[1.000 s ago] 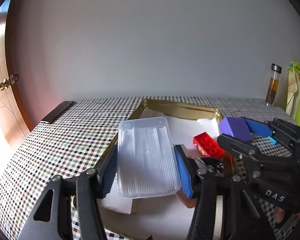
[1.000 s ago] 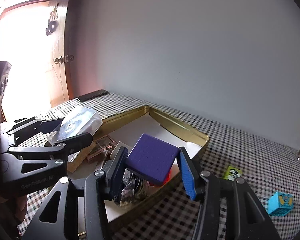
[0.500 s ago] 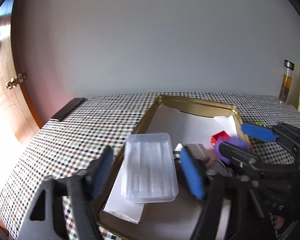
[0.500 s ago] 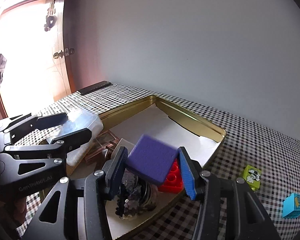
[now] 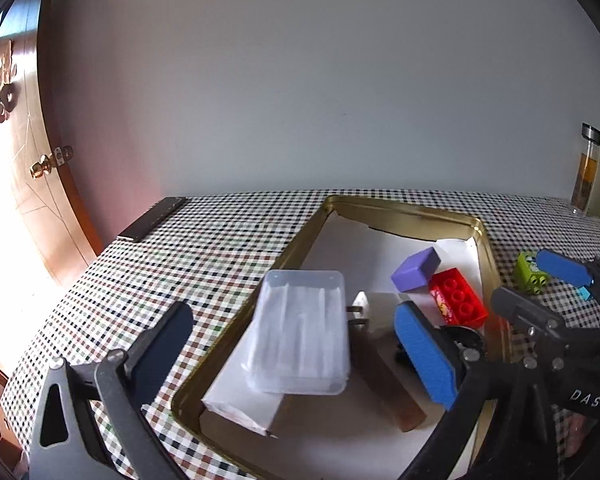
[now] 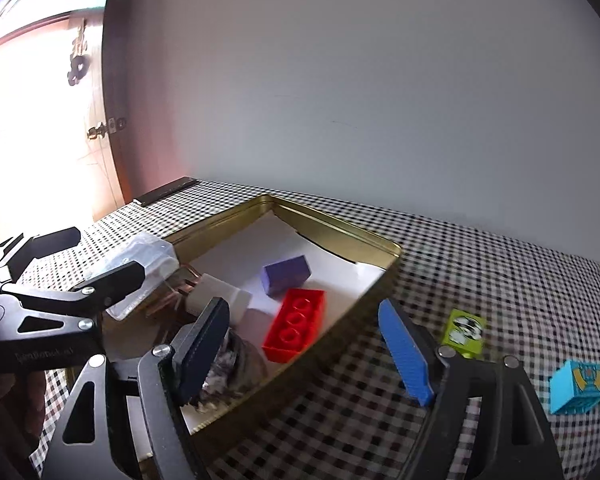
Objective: Organize rigid objects
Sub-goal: 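Open both tools to drop the box and cube into the tray, then move both tools toward the green brick and blue brick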
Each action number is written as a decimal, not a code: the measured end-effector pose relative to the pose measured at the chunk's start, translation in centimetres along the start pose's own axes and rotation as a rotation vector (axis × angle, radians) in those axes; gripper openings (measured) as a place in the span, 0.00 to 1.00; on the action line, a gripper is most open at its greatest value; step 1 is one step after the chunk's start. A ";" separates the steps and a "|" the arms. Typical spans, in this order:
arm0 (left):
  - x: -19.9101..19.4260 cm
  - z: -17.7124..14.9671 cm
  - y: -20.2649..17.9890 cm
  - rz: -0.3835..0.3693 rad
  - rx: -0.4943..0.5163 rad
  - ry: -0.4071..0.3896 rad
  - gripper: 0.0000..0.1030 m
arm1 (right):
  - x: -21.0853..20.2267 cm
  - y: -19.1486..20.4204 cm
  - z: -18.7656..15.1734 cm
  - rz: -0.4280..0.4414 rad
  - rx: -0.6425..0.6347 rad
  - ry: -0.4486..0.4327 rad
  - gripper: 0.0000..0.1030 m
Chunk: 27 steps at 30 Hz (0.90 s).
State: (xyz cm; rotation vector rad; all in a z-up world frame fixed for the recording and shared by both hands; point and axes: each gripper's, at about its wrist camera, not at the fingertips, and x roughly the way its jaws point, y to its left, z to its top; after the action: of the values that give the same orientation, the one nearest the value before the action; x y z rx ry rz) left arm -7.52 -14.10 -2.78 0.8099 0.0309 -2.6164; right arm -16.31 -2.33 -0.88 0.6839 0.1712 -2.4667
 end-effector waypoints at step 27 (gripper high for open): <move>-1.6 1.3 -16.8 -0.267 0.202 0.000 0.99 | -5.0 -16.0 -3.8 -0.438 0.189 0.052 0.83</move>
State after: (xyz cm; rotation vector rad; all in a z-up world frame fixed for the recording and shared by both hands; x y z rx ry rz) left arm -13.45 1.77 -2.40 0.9307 -0.1374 -2.9056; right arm -20.01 14.40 -2.02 0.8672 0.1185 -2.9123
